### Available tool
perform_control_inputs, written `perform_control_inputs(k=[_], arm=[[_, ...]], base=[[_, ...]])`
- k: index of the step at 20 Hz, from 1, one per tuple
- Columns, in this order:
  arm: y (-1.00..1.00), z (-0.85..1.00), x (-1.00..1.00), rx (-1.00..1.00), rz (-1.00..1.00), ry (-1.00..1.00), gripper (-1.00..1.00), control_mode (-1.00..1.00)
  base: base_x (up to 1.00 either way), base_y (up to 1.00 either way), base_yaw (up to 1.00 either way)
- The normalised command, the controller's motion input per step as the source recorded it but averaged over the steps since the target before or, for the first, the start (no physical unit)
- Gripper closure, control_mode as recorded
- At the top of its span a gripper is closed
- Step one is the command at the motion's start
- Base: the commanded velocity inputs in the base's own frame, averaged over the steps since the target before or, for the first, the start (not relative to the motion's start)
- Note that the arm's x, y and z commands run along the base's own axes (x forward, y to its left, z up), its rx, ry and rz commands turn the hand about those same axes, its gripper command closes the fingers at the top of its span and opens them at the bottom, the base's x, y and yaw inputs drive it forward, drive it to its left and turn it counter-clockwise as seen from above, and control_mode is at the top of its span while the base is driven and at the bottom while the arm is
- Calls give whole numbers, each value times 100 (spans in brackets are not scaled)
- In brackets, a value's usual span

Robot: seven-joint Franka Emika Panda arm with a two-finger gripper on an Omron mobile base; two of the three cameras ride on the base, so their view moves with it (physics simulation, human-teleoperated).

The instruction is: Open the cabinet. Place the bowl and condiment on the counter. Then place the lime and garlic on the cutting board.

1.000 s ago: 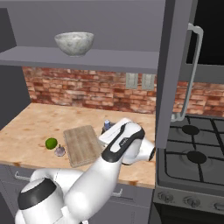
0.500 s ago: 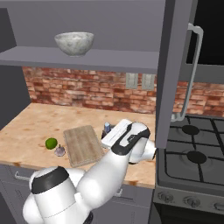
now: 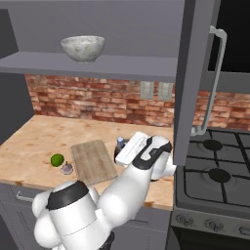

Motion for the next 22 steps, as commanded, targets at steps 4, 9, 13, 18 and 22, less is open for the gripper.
perform_control_inputs(k=[4, 9, 13, 18, 22], arm=[[0, 0, 6, 0, 2, 0, 100, -100], [0, 0, 12, -1, 0, 1, 100, -100], [0, -5, 18, -2, 0, 2, 100, -100], [1, -13, 22, -4, 0, 2, 100, -100], [1, -20, 23, -3, 0, 1, 100, -100]], base=[[0, 0, 0], [0, 0, 0], [0, 0, 0], [0, 0, 0], [0, 0, 0]])
